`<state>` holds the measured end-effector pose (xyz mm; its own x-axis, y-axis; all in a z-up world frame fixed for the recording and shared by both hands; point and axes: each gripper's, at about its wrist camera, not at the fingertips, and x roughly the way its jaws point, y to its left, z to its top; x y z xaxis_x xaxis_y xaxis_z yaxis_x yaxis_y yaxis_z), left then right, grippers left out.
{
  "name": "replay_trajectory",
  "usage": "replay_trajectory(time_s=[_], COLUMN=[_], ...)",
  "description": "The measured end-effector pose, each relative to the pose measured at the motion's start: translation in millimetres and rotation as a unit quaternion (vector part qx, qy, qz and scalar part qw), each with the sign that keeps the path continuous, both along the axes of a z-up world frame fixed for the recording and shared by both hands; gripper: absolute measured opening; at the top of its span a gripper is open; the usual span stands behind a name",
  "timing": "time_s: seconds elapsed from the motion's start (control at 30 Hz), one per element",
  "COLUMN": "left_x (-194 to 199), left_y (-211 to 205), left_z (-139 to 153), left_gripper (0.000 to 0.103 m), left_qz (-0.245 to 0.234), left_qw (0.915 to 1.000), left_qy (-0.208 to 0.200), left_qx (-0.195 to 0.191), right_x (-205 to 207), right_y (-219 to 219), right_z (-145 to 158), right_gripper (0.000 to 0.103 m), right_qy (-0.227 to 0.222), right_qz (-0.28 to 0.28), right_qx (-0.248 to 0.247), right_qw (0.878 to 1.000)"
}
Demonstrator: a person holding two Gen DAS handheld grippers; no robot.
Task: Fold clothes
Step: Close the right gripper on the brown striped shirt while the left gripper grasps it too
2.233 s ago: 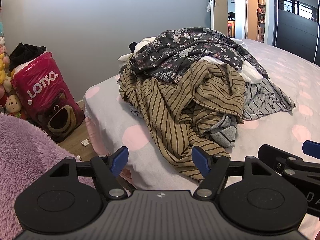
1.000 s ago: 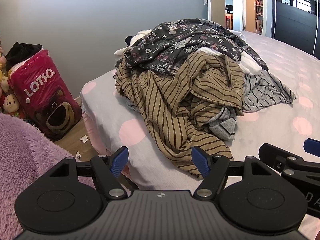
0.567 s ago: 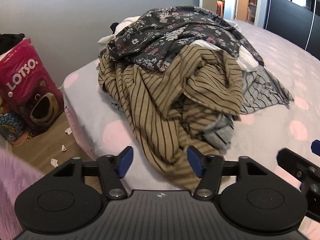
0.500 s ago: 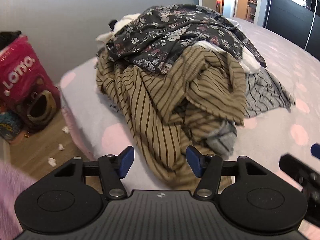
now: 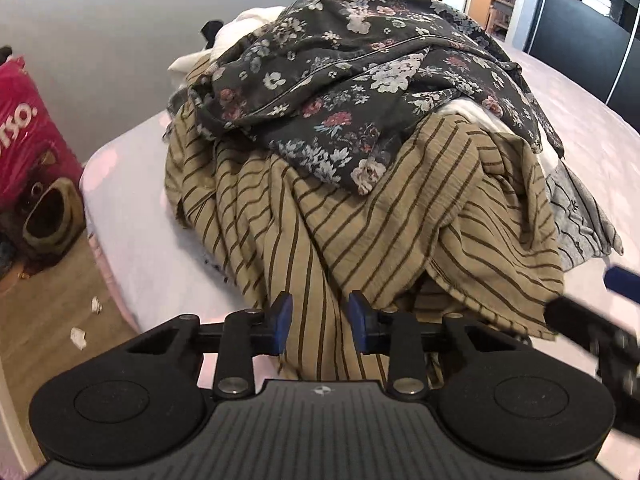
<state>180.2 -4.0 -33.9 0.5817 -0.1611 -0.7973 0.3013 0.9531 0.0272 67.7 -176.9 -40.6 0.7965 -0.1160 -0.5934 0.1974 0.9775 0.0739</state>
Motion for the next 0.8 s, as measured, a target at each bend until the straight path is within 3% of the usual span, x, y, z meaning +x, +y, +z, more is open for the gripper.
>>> replay_trajectory(time_s=[0.1,0.23,0.27,0.33,0.4,0.43,0.5,0.57,0.7,0.8], left_x=[2.4,8.3,9.2,9.4,6.1,3.6,-3.0,-11.2,-34.5,-52.6], left_y=[0.1,6.0,8.1,9.6,6.2,4.1,-0.5,-5.3,-18.0,-21.4], left_z=[-9.6,-22.7,-24.5,-26.1,-23.2,-20.5,-13.4,-5.3,16.7,34.3], left_gripper=[0.029,0.030,0.030,0.030,0.029,0.027,0.010,0.003,0.000,0.000], left_qz=[0.013,0.038,0.045,0.050,0.039,0.032,0.017,-0.006,-0.070,-0.116], left_qw=[0.9996,0.9993,0.9990,0.9987,0.9992,0.9994,0.9992,0.9983,0.9916,0.9849], left_qy=[-0.024,-0.003,0.001,0.003,-0.006,-0.013,-0.034,-0.057,-0.109,-0.124], left_qx=[0.005,0.002,-0.005,-0.011,-0.001,0.006,0.011,0.011,0.004,-0.032], right_x=[21.6,44.0,48.8,57.0,62.5,64.4,60.8,53.1,30.8,10.3], right_y=[-7.2,-15.8,-16.6,-17.0,-15.6,-15.1,-15.4,-12.9,-3.7,7.4], right_z=[-8.3,-21.9,-24.0,-26.9,-27.6,-27.5,-24.0,-16.6,9.5,32.8], right_gripper=[0.079,0.074,0.069,0.049,0.006,0.005,0.004,0.003,0.003,0.003], right_qy=[0.009,0.020,0.023,0.030,0.040,0.044,0.036,0.015,-0.022,-0.046], right_qz=[-0.011,-0.022,-0.026,-0.031,-0.038,-0.041,-0.042,-0.035,-0.005,0.031], right_qx=[0.003,0.005,0.004,0.000,-0.012,-0.016,-0.006,-0.011,-0.022,-0.014], right_qw=[1.000,1.000,0.999,0.999,0.998,0.998,0.998,0.999,0.999,0.998])
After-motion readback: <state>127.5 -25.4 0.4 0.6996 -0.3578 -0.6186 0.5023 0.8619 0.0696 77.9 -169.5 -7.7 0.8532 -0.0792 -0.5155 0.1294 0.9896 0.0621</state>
